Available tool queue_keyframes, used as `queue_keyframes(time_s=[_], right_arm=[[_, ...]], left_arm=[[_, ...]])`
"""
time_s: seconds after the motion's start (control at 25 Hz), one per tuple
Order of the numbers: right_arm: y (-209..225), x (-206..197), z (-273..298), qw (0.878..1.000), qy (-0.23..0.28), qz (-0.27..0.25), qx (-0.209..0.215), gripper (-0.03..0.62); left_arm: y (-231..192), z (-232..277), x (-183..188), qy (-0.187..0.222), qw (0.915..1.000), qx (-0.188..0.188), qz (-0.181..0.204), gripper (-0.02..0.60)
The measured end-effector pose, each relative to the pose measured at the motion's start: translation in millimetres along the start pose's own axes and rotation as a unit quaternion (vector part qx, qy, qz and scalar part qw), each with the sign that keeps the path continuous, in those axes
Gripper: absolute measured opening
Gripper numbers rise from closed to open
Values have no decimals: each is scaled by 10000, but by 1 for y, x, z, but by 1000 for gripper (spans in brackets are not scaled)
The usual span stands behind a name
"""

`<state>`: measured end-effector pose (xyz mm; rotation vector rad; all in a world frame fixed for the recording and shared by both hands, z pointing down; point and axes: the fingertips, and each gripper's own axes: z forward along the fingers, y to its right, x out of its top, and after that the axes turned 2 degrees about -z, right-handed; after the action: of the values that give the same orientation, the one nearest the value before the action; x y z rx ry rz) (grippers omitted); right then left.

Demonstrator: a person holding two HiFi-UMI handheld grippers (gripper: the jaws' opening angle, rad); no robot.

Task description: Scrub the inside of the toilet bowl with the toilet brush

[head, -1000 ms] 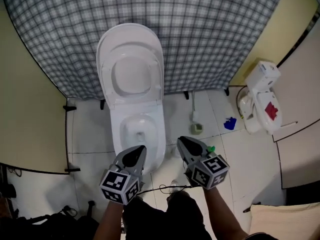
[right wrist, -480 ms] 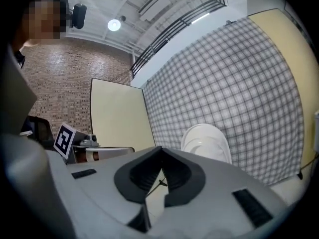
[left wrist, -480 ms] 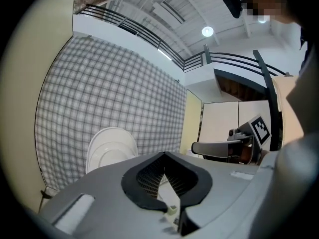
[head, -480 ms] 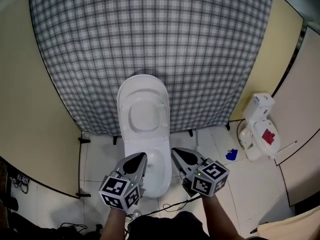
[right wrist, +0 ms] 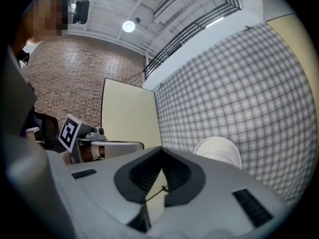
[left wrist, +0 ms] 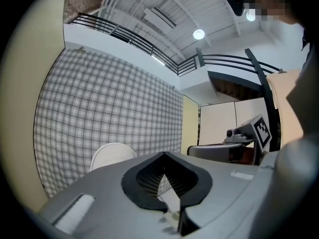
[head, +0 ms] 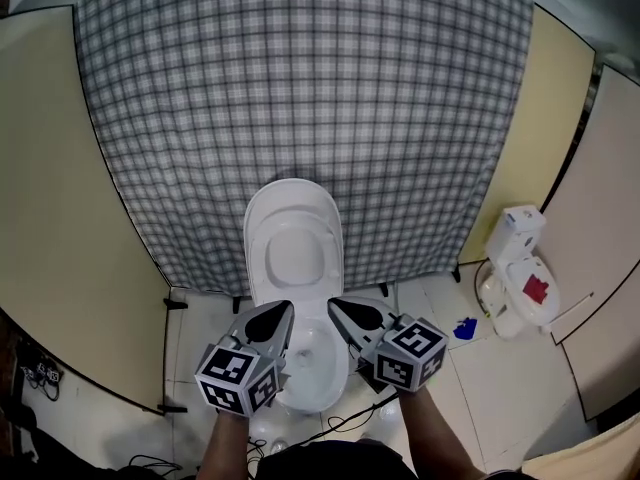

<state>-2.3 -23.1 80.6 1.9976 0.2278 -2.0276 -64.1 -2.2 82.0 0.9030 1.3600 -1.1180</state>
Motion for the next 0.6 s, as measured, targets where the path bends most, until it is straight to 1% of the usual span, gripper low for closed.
queue_keyframes(time_s=[0.12, 0.32, 0.48, 0.6], right_arm=[[-6, 3, 1, 10000, 40, -45, 27, 5], [3, 6, 6, 9999, 63, -138, 66, 5], [6, 10, 9, 9996, 141, -243, -11, 5], [1, 19, 9, 9996, 105, -254, -67, 5]], left_arm=[[-2, -5, 2, 30, 10000, 13, -4, 2], [-4, 4, 5, 54, 10000, 59, 60, 2], [-5, 4, 8, 132, 9998, 36, 140, 2], [-4, 1, 14, 75, 9999, -21, 87, 2]])
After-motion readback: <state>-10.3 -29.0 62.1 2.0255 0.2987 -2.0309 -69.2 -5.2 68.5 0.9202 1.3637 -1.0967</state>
